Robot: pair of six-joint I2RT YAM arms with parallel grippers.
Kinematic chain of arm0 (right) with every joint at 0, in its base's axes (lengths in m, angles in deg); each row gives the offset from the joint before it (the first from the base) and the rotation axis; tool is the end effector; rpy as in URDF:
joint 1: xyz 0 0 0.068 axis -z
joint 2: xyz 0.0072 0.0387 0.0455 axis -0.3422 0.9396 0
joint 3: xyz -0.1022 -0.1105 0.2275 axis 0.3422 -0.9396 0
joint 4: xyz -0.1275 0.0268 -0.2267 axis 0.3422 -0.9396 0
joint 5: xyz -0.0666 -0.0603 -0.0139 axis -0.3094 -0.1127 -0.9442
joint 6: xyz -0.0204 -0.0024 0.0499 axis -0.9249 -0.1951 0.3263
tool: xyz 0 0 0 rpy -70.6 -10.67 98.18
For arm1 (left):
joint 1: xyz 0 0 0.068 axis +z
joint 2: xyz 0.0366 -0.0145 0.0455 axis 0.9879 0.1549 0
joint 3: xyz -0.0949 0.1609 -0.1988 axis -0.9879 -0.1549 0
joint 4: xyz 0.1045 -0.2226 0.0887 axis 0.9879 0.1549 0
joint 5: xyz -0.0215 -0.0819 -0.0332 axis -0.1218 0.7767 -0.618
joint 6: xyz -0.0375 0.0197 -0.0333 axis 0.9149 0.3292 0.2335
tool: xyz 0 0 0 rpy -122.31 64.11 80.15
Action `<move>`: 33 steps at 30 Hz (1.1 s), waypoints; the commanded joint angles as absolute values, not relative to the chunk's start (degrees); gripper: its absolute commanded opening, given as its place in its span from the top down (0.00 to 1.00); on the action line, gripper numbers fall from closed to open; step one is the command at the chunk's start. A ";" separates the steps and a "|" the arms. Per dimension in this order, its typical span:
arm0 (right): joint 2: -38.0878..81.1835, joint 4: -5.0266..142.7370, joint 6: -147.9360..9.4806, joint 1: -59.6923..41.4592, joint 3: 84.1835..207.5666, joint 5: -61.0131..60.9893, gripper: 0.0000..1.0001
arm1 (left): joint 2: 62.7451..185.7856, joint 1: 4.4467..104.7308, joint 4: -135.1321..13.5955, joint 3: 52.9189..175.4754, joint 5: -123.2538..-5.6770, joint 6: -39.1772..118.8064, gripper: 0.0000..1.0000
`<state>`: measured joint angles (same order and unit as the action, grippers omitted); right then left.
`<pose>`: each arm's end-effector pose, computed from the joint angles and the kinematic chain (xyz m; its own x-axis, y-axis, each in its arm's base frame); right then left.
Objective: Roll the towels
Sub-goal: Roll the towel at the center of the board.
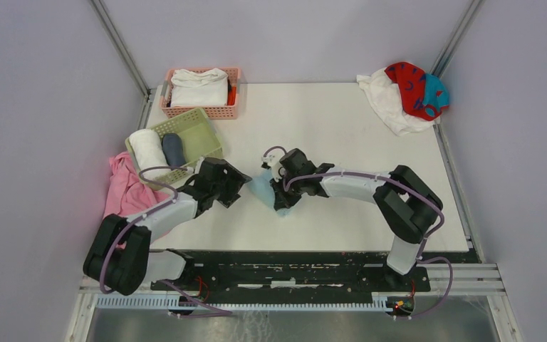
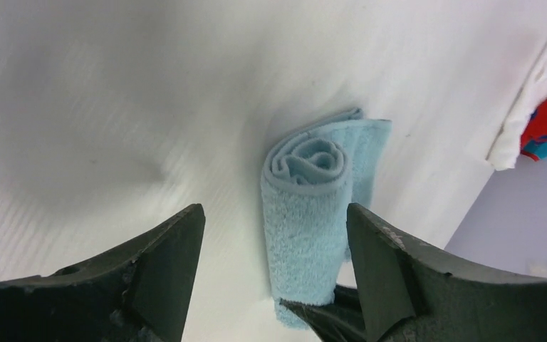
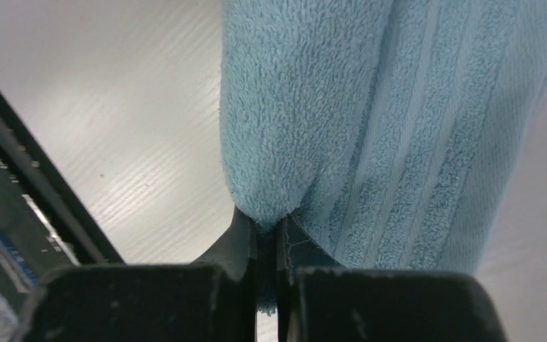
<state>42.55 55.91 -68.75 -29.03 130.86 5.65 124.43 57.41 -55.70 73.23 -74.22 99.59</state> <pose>0.2304 0.2779 0.1653 -0.6369 -0.5453 -0.5449 -0.7466 0.6125 0.2597 0.2253 -0.0979 0.1601 -0.5803 -0.7798 -0.2349 -0.5148 0.5747 -0.6361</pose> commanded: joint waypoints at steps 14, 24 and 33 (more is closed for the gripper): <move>61.00 76.01 -38.44 -11.71 119.18 46.98 0.95 | 119.39 54.58 -68.32 68.88 -67.70 99.01 0.13; 66.65 75.44 -36.29 -7.87 118.00 46.92 0.90 | 134.03 51.80 -76.57 72.80 -65.27 100.71 0.17; 56.27 62.60 -47.39 -8.07 119.77 37.74 0.77 | 141.33 50.63 -70.82 74.16 -67.45 102.91 0.40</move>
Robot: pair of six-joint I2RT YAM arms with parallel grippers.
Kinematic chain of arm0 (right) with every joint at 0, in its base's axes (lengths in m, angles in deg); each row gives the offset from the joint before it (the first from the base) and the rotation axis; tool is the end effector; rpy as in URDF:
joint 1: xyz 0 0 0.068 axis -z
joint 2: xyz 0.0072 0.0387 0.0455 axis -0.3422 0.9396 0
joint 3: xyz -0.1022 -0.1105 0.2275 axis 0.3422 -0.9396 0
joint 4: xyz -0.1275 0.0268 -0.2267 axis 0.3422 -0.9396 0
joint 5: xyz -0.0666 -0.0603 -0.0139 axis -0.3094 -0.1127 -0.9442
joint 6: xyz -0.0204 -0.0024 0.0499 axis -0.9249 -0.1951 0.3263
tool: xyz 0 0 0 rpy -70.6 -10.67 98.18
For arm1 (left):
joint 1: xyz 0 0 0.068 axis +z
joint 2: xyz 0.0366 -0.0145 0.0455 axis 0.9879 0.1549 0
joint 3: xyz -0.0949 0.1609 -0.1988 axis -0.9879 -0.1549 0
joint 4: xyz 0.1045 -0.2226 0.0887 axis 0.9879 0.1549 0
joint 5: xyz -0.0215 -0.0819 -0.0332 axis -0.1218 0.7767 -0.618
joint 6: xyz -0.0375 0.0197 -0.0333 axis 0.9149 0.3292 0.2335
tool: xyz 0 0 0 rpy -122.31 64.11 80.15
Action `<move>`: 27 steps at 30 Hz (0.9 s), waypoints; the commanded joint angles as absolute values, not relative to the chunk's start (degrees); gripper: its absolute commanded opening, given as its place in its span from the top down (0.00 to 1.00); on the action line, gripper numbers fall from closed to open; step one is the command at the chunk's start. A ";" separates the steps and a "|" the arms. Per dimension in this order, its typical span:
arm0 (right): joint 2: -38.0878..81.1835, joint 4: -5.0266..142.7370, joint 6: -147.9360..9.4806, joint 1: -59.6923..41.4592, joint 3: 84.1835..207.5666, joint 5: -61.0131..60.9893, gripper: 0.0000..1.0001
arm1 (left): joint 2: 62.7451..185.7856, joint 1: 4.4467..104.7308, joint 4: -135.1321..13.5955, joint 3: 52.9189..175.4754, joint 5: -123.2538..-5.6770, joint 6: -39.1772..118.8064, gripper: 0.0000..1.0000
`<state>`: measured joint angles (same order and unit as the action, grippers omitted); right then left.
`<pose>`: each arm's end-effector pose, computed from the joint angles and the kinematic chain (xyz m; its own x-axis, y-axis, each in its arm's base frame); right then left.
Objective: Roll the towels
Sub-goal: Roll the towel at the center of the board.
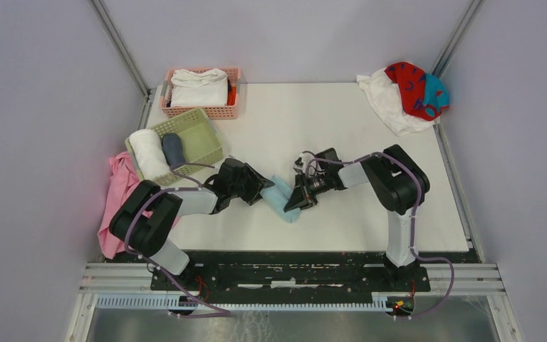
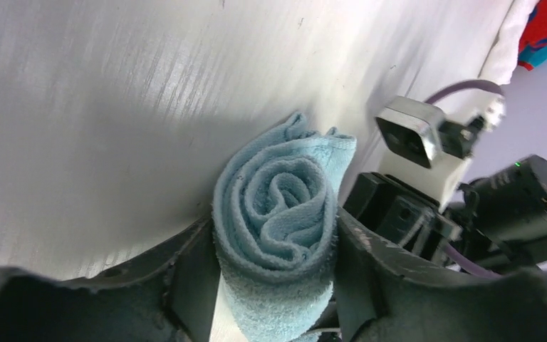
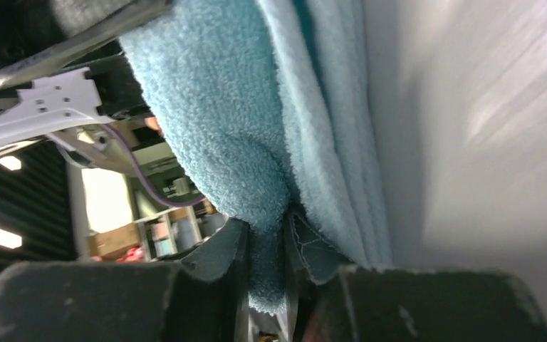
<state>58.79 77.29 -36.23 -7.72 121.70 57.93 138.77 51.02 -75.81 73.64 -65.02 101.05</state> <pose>0.2879 0.1880 0.0680 -0.9717 -0.2118 0.1046 0.0195 0.3691 0.9292 0.2413 -0.1453 0.1286 -0.7260 -0.6736 -0.1383 -0.3715 0.5534 -0.7455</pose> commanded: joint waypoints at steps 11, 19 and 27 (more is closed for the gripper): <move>30.21 49.55 -60.63 -18.39 123.80 9.20 0.41 | 141.77 50.68 -57.70 78.30 -72.74 100.17 0.48; 23.66 50.08 -69.56 -32.70 125.50 -12.97 0.31 | 141.77 50.63 -54.71 79.42 -73.49 99.25 0.48; 32.49 51.74 -76.45 -40.99 128.27 -22.08 0.31 | 142.10 50.68 -53.30 80.20 -74.00 98.49 0.45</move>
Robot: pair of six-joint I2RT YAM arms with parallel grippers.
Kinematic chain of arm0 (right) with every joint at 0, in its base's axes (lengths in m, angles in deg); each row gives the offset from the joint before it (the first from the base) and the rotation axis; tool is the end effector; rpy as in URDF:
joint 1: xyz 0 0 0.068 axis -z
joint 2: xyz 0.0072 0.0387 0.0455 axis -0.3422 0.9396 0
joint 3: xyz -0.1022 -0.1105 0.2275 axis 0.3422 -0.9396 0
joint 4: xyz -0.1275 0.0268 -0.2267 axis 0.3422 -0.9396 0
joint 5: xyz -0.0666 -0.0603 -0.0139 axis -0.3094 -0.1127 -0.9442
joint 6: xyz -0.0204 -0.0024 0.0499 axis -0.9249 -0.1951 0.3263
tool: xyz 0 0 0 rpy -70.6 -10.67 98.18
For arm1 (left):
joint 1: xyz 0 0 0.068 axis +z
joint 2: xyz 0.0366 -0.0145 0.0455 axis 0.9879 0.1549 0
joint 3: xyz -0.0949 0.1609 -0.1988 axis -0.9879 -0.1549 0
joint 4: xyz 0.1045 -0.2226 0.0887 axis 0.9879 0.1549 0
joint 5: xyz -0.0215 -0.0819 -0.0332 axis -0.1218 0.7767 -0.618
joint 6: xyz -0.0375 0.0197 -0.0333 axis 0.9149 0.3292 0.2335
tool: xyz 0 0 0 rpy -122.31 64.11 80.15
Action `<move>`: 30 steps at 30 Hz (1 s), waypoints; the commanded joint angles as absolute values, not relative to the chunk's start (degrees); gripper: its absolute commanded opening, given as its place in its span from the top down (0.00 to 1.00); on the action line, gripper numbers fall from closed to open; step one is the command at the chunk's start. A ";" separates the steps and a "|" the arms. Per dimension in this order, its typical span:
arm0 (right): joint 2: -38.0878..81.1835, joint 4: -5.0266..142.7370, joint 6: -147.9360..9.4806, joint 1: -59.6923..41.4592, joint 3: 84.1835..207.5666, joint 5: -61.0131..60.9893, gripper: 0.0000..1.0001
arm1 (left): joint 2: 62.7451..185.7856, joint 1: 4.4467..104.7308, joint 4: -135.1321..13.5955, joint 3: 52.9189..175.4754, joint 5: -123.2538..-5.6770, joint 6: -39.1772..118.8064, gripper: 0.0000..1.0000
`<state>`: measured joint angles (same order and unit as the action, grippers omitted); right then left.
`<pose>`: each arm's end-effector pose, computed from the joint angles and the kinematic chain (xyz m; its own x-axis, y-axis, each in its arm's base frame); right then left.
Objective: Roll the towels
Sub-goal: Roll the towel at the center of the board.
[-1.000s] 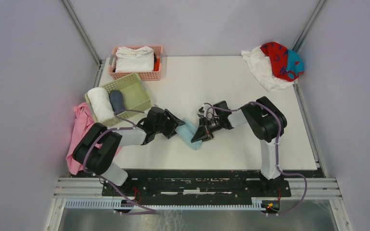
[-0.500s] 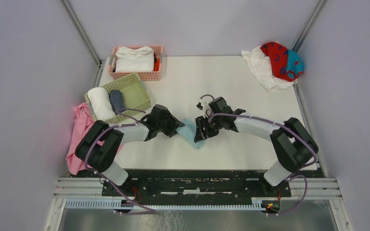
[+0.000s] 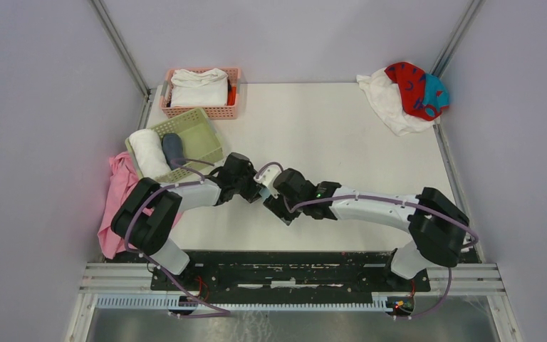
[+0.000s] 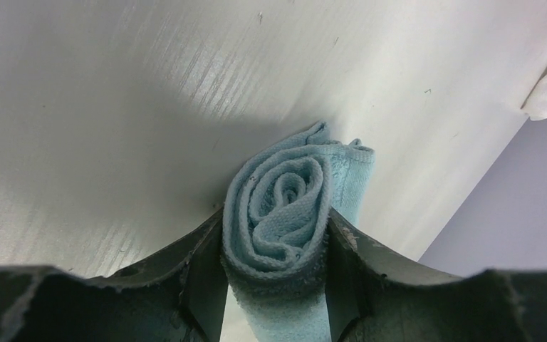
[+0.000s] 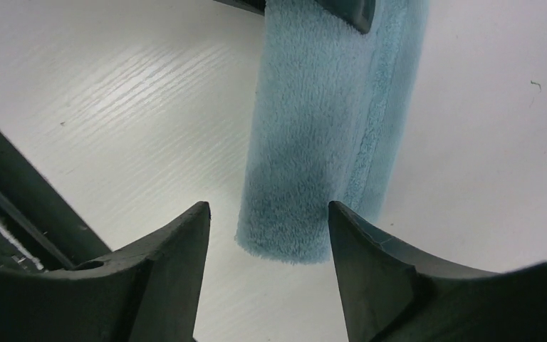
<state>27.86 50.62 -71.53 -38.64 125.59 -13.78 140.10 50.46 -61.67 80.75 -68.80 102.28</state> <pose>0.1680 0.2683 0.2132 -0.4664 -0.6152 -0.6356 -0.7798 0.6252 -0.0330 0.2513 -0.1517 0.1362 -0.7053 -0.6972 -0.1285 -0.4790 0.6023 -0.6386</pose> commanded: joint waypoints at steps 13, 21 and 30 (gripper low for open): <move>42.43 48.17 -73.02 -42.37 127.85 -20.24 0.59 | 140.61 52.74 -53.94 81.05 -75.01 96.34 0.26; 43.46 54.35 -66.66 -35.21 127.99 4.19 0.74 | 127.35 55.71 -54.08 79.41 -77.35 93.50 0.16; 47.44 68.11 -51.99 -27.64 126.40 22.91 0.75 | 115.12 55.69 -60.40 68.53 -69.57 97.76 0.13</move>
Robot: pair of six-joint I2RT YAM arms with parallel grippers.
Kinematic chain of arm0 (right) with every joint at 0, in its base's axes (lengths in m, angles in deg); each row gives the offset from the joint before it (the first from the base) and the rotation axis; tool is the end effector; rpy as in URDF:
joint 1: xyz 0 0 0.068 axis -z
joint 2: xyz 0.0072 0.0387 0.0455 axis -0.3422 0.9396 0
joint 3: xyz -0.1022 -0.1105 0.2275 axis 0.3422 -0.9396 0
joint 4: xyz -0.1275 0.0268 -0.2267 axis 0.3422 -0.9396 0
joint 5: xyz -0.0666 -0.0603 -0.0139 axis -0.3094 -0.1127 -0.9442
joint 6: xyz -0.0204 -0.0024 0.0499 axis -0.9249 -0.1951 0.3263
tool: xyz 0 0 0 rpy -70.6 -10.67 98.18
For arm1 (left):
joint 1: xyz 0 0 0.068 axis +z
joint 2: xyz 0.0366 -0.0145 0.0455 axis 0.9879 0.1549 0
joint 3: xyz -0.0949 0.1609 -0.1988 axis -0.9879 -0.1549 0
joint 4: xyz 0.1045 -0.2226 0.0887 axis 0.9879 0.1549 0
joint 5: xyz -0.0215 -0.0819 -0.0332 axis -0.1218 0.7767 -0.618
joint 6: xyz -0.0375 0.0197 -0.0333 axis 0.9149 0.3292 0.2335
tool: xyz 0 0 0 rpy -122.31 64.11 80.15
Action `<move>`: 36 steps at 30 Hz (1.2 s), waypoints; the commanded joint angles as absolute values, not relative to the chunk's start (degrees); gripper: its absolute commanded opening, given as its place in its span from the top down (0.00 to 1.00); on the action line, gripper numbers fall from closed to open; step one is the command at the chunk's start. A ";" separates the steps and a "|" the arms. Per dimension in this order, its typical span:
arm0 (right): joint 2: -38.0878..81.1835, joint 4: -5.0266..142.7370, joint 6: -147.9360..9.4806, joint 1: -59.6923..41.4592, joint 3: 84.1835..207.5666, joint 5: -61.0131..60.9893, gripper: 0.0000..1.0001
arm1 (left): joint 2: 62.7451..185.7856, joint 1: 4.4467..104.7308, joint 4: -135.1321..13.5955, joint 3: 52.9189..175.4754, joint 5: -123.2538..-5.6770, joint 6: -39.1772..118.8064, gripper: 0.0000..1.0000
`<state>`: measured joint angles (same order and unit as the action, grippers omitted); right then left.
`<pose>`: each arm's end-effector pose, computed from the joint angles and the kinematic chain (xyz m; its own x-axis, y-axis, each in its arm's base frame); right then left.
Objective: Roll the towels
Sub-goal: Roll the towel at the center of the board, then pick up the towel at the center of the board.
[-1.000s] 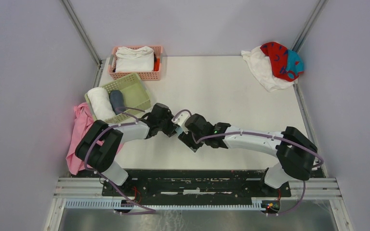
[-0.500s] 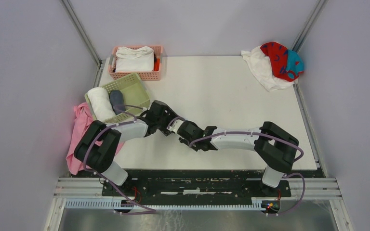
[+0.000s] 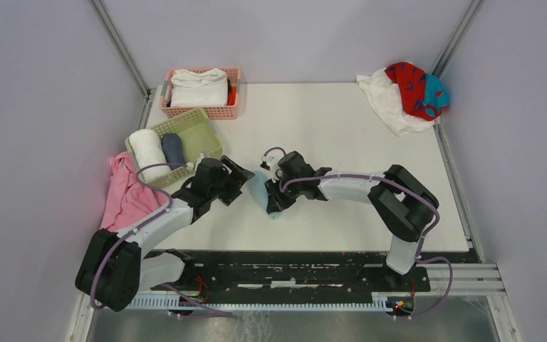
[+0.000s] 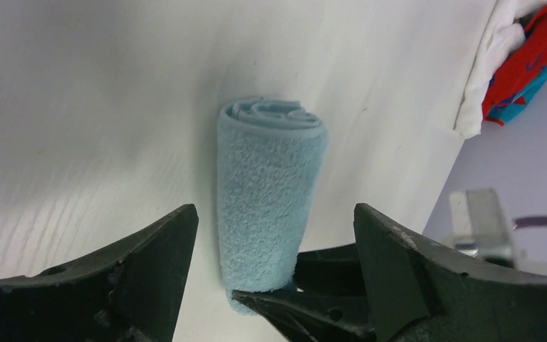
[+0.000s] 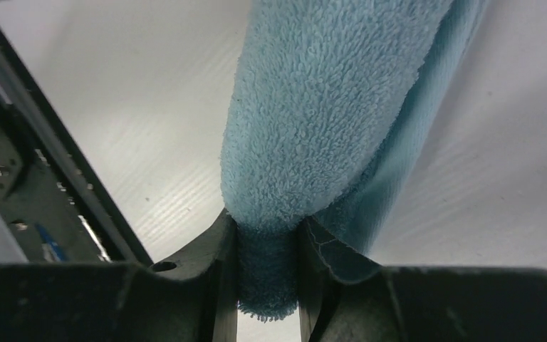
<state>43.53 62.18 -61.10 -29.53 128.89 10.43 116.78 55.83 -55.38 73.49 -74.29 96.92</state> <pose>0.2275 0.2838 0.1574 -0.7106 -0.4555 -0.5362 -0.6882 0.6085 0.3951 0.2154 -0.1007 0.1907 -0.5898 -0.7514 -0.2958 -0.3905 0.5860 -0.7100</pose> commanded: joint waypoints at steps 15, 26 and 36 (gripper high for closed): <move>57.00 77.63 -39.86 -21.73 124.27 31.93 0.75 | 127.76 49.98 -78.12 65.02 -64.93 103.38 0.19; 63.36 86.75 -29.65 -17.92 123.61 39.86 0.74 | 132.85 48.74 -79.17 64.52 -68.20 103.60 0.28; 61.82 89.90 -28.03 -16.24 122.87 41.09 0.62 | 141.46 48.83 -73.19 70.48 -71.72 99.17 0.44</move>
